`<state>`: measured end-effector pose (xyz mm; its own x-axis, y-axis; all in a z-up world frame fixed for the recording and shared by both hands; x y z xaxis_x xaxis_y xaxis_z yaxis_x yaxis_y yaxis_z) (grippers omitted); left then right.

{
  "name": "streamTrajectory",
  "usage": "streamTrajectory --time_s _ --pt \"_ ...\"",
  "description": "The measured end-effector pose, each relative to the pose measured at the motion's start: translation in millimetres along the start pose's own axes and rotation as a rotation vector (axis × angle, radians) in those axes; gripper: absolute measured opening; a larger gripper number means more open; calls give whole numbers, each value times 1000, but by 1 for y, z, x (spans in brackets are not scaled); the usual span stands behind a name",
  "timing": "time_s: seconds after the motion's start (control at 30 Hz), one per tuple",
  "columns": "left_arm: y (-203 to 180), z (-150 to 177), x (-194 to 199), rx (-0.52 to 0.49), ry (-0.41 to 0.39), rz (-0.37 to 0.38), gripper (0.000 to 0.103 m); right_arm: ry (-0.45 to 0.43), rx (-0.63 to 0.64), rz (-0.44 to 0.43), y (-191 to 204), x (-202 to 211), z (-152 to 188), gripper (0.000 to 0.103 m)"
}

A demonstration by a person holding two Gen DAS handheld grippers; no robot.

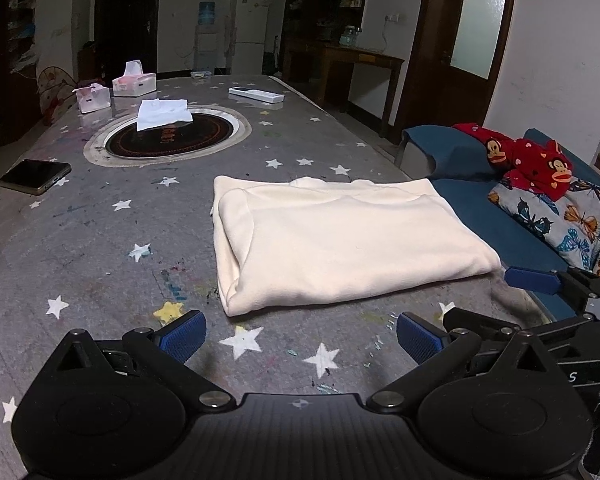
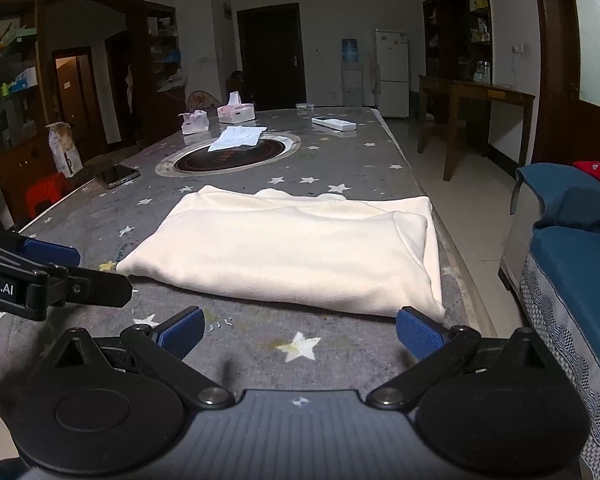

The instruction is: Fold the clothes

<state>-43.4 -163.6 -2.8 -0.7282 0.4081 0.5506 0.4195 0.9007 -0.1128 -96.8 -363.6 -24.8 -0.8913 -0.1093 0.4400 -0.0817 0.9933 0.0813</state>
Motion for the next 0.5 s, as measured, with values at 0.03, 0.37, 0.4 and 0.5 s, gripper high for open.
streamTrajectory --time_s 0.03,0.37,0.4,0.5 --pt "-1 1 0 -1 2 1 103 0 -1 1 0 1 0 103" --pt "-7 6 0 -11 14 2 103 -4 3 -8 2 4 2 103" --pt "-7 6 0 -11 15 3 103 -4 4 -9 2 4 2 103" --pt "-8 7 -1 -9 19 2 103 -9 7 -11 3 5 1 103"
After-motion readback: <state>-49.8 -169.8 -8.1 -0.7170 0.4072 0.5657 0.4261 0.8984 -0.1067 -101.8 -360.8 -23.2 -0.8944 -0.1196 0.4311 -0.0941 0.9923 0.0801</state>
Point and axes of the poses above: each gripper's, at about its wrist camera, not at the fingertips, and x roughly against the way its jaws point, y to its left, z to its underside, the point moved 3 cm from there along -x, roughly the way its jaws point, and after that the axes turned 8 degrees about -y, right-handed, at the moved point
